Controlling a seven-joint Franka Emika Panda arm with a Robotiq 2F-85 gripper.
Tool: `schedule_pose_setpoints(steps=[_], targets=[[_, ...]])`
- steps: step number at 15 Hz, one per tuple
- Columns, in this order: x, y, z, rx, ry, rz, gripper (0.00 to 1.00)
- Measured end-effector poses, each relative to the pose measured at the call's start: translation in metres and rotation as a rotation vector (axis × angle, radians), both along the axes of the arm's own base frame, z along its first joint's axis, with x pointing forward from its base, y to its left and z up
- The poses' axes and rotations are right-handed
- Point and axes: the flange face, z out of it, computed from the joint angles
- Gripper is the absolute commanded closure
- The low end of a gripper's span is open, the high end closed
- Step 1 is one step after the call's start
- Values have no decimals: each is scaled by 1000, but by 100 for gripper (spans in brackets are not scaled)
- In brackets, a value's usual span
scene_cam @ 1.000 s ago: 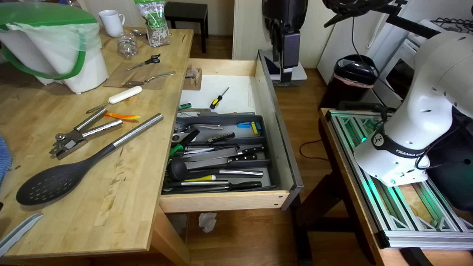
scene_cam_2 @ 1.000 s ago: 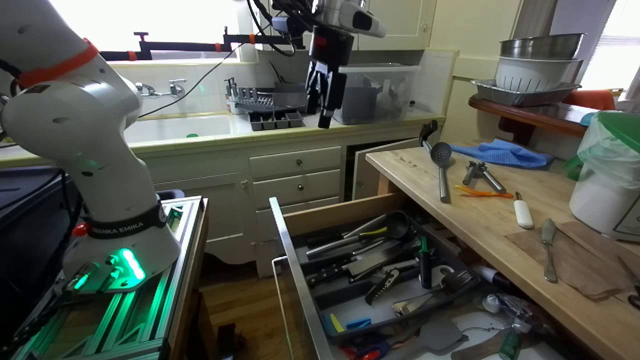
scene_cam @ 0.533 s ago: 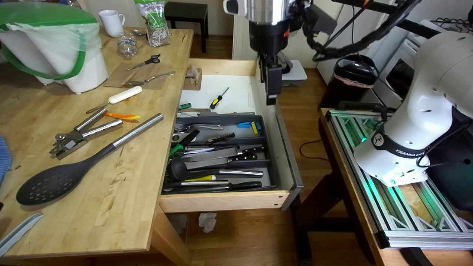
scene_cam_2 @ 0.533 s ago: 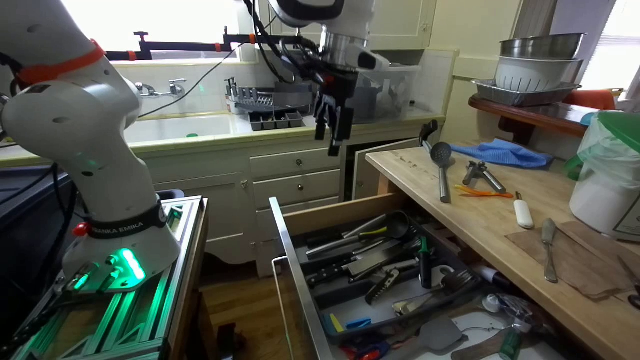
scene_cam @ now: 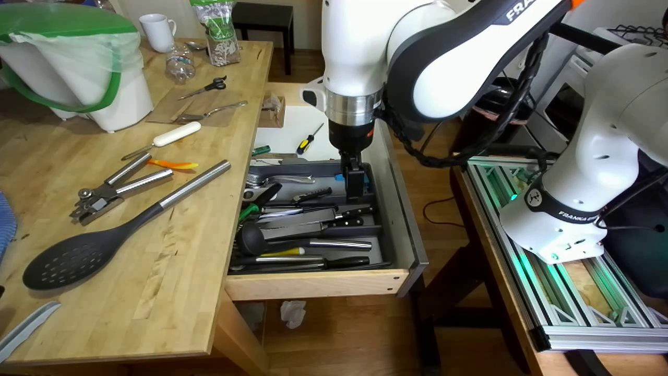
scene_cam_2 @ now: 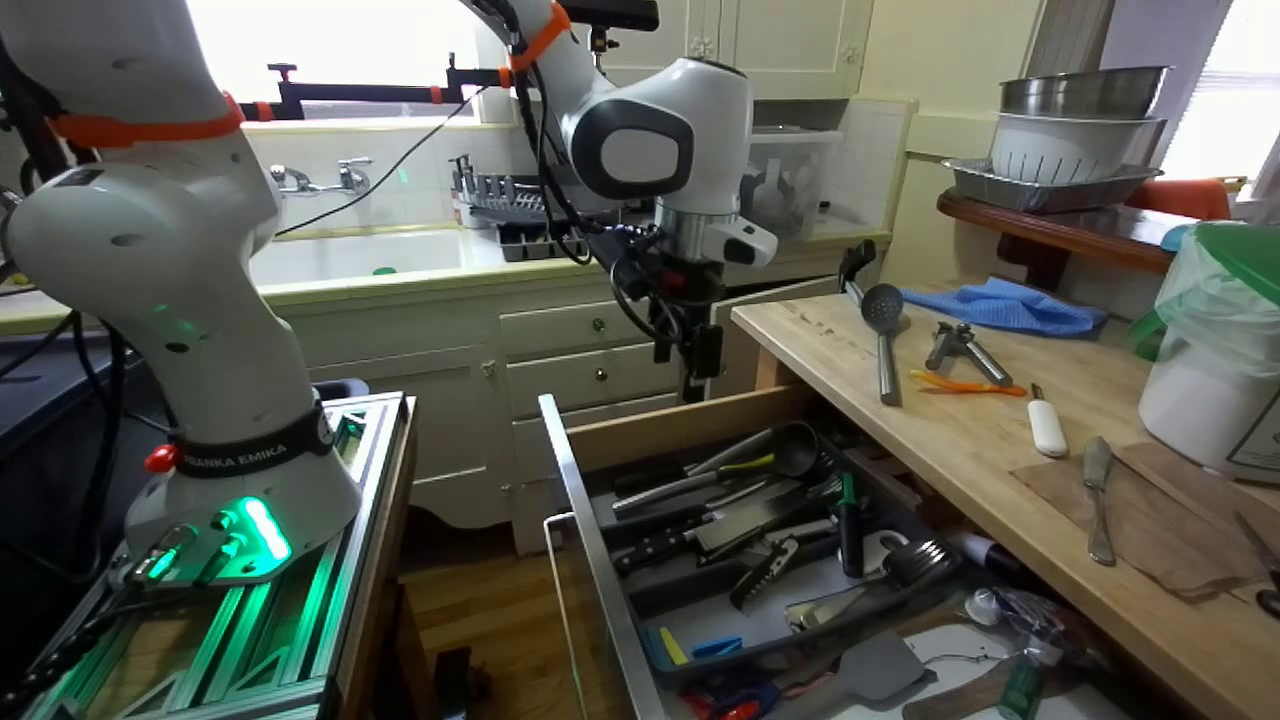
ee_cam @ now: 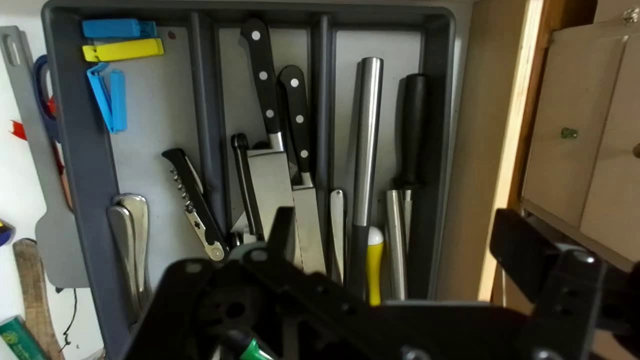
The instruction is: Remove the serving spoon from drawer
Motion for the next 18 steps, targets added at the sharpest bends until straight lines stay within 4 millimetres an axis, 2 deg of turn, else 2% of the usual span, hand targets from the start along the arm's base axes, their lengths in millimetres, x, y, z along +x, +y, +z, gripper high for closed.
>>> schedule_pose_setpoints(steps=[2,8,18], targets=[[1,0,-6,0,7,-1,0],[3,-1,-7,6,1,-12,0],[14,-4,-71,115,-101,-91,0]])
